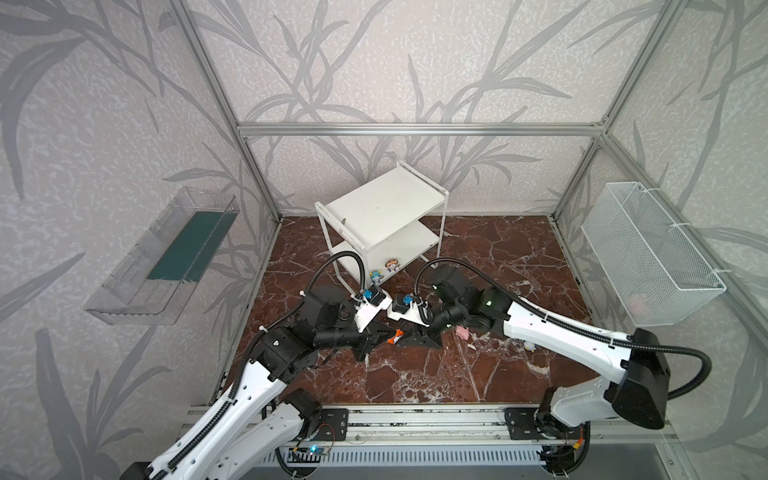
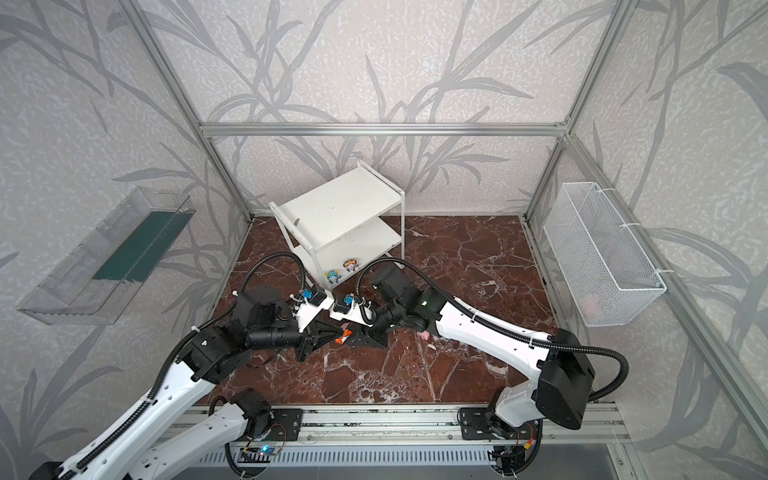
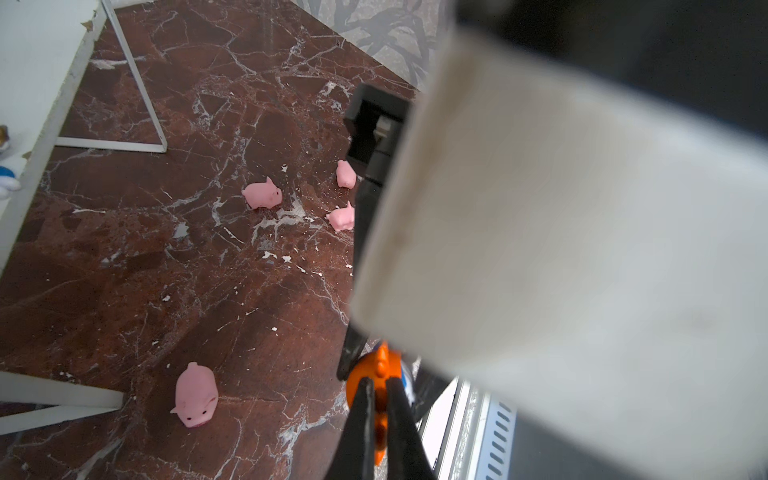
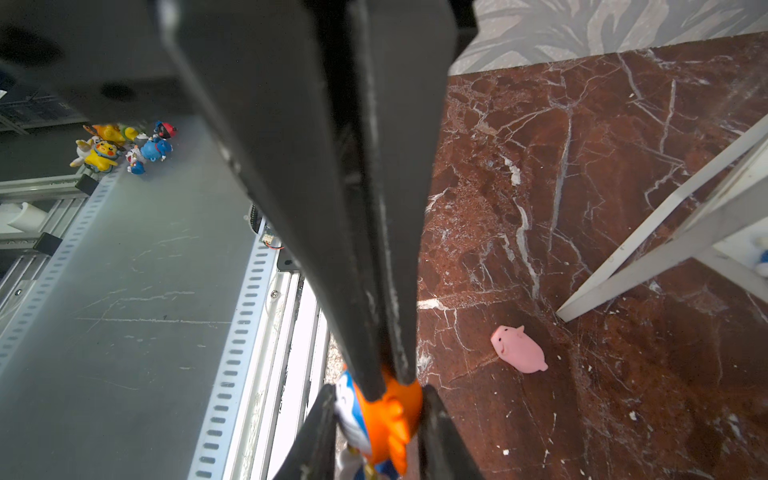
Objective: Place and organize the plastic toys onto the shelf
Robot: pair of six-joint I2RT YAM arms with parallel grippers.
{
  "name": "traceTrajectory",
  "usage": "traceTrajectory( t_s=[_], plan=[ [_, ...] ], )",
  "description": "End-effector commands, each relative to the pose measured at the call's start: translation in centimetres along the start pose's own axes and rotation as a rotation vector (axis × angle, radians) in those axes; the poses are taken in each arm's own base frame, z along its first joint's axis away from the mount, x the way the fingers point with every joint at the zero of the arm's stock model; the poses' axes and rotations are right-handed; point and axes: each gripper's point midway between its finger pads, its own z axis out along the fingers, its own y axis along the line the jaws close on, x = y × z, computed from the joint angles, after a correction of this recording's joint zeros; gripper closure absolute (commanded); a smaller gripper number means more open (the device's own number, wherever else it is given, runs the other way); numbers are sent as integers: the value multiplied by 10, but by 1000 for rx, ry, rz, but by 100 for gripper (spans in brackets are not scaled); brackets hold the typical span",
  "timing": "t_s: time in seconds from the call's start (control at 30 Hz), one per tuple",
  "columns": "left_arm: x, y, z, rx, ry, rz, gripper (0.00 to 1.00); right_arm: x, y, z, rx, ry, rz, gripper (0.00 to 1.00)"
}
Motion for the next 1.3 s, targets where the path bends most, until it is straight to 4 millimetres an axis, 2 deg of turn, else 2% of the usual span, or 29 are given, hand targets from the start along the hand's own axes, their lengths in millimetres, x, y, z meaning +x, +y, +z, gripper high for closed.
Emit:
traceTrajectory(
  t_s=[0.0, 0.03, 0.07, 0.37, 0.53, 0.7, 0.83, 0.97, 1.27],
  plan=[
    [-11, 0, -8, -35, -45, 38, 20, -7, -14, -8, 36, -57, 20, 82],
    [-12, 3, -12, -63, -61, 40, 6, -7, -21, -12, 55, -75, 29, 82],
    [-13, 5, -15, -89, -80, 46, 1, -8, -28, -17, 77, -100, 38, 82],
    [-16, 25, -48, -299, -198, 63, 1, -20, -108, -63, 404, -394, 30, 83],
    [-14, 26, -46, -301, -198, 78, 1, -29, -145, -81, 543, -518, -9, 83],
    [-12, 25, -41, -283, -177, 75, 1, -36, -177, -94, 604, -624, -13, 83],
    [-12, 24, -43, -280, -190, 82, 1, -38, -199, -88, 612, -638, -14, 83],
    [-13, 23, -44, -280, -195, 86, 1, -41, -211, -86, 622, -686, -25, 83],
    [-13, 22, -44, -276, -199, 89, 1, -28, -235, -72, 658, -648, 14, 83]
  ],
)
